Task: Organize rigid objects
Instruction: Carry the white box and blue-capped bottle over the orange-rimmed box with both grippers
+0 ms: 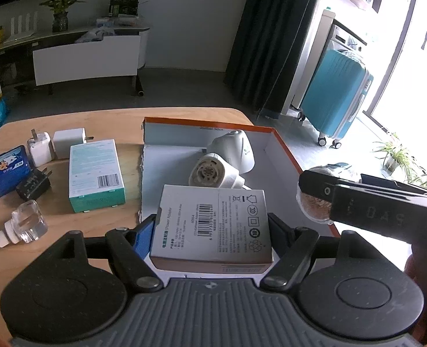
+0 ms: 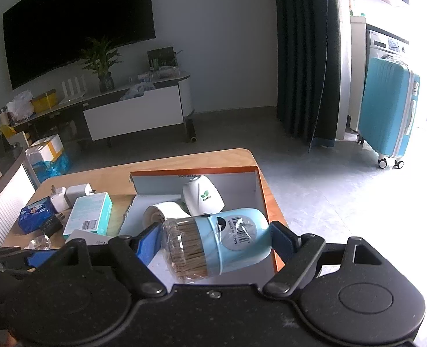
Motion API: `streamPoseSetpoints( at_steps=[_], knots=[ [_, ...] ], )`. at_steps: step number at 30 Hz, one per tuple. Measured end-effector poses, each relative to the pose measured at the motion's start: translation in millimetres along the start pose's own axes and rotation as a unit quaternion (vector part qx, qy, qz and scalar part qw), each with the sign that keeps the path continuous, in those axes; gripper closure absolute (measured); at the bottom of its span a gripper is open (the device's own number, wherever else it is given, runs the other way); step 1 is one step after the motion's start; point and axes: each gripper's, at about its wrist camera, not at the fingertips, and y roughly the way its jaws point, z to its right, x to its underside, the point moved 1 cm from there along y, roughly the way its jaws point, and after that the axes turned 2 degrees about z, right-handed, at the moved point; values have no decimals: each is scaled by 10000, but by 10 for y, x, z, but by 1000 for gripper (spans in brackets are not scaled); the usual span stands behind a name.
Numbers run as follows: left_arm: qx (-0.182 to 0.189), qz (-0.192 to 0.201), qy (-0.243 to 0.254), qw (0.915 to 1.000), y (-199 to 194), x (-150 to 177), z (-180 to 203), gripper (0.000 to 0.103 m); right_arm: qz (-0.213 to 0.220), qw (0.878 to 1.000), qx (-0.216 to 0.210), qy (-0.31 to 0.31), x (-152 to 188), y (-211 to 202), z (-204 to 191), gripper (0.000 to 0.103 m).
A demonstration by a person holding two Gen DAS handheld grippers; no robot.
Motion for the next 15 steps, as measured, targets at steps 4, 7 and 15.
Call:
streamPoseSetpoints(
  at_steps=[4,7,15],
  knots=[
    [9,-24,18,10000,20,6,13,24,-44,10000,15,-39,-1,51,-5,8],
    [24,-37,37,10000,38,0,26,24,-80,9999,13,-81,-6,97,-26,8],
    [69,-97,76,9999,102,11,43,24,-221,9990,0,-390,-14,280,-25,8]
  ],
)
